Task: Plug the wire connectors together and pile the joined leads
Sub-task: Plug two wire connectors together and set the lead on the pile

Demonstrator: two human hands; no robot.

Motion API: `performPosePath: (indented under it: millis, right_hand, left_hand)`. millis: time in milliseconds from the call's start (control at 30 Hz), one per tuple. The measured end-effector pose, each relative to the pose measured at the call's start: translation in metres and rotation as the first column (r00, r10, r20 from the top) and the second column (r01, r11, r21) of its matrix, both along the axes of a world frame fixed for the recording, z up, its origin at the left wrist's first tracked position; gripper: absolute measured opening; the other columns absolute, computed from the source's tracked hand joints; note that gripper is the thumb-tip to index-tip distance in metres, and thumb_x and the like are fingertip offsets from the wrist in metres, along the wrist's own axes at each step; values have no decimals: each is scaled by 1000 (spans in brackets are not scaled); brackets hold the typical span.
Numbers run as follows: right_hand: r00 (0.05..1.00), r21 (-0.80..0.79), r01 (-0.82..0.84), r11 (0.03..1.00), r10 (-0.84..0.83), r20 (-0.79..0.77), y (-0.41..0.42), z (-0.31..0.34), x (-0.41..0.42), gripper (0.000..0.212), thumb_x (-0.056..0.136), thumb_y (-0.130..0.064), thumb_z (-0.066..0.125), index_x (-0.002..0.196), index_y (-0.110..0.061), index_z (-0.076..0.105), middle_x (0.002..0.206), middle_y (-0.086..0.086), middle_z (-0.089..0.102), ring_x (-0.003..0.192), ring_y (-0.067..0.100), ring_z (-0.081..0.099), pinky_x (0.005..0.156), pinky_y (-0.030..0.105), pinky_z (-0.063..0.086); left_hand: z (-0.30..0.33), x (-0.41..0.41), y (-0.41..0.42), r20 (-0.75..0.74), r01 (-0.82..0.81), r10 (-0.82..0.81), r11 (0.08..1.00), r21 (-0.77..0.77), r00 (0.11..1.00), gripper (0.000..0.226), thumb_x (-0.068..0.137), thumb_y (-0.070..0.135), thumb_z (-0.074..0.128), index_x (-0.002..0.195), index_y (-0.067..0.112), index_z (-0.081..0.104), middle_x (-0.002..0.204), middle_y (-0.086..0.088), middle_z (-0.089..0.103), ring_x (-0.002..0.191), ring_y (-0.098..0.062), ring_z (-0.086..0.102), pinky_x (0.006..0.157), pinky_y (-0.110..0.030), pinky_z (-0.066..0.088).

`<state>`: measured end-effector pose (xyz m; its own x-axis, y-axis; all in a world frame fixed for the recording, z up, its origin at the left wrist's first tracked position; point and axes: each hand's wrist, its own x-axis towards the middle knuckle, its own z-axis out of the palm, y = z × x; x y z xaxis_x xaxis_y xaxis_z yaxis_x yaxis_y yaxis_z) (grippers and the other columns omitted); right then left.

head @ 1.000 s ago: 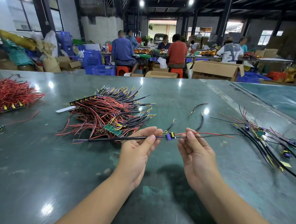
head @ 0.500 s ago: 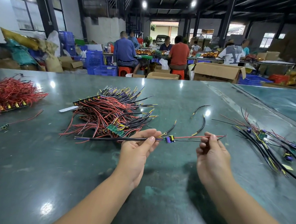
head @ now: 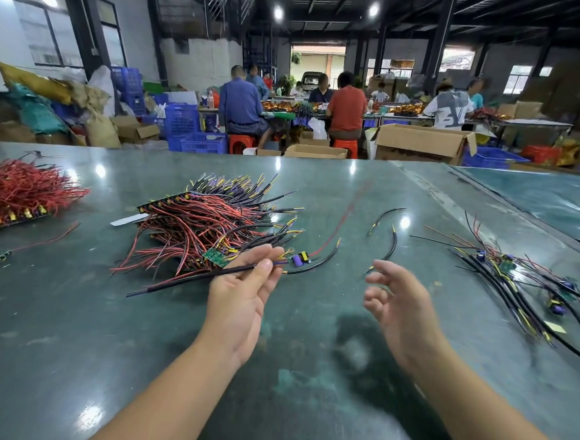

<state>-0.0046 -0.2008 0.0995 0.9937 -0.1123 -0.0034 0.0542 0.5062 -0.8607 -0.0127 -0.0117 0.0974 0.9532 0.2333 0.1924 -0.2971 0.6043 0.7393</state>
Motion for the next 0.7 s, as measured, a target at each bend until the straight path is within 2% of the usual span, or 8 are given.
performPosePath:
  millis: [33,133,167,300,400,533,700]
  right_hand:
    - [997,-94,-55,994,60,53,8,-1,-4,16,86,-22,60,96,-11,56,77,4,57,54,12,55,51,18,47]
    - [975,-290,-144,946,185,122,26,-5,-13,52,63,-37,72,107,-15,58,83,-4,66,71,11,63,63,20,50]
    - [973,-323,-139,936,189,129,29,-7,-14,54,61,-39,73,107,-15,60,81,-7,67,73,10,64,64,20,50]
    - [964,-334,-95,938,171,205,26,-7,-15,22,76,-20,69,92,-4,66,70,1,66,68,10,61,62,18,49]
    - [956,-286,-92,954,165,243,23,-5,-15,23,73,-16,69,88,2,65,66,4,63,62,11,57,60,19,48]
    - [959,-354,45,934,59,276,25,-7,-13,7,81,-7,69,83,-1,67,66,7,64,59,14,56,59,21,48]
    - [951,-311,83,947,19,309,26,-9,-13,15,74,-7,72,84,2,65,63,2,65,54,10,53,55,18,46]
  left_hand:
    - [0,-1,-1,5,27,-27,1000,16,1000,21,89,-10,48,94,3,63,88,-5,74,85,-9,70,73,-17,54]
    - [-1,-5,-6,21,104,-107,986,127,994,21,87,-11,48,96,2,62,90,-7,74,85,-12,70,73,-18,54]
    - [-2,-7,-8,24,132,-138,978,161,990,22,86,-12,49,96,2,62,90,-8,74,85,-12,70,74,-18,54]
    - [-3,-12,-12,6,206,-213,951,229,977,26,83,-12,53,88,8,69,88,-9,74,83,-13,70,74,-20,54]
    - [-2,-12,-12,-37,207,-204,949,240,978,20,81,-9,58,85,8,70,84,-11,73,78,-16,70,72,-21,55]
    - [-5,-12,-13,-107,190,-164,931,311,981,19,85,-4,60,81,10,72,77,-12,72,73,-16,69,68,-21,55]
    - [-7,-12,-13,-159,180,-125,896,407,979,13,87,3,61,83,10,71,73,-7,73,69,-12,69,64,-19,54]
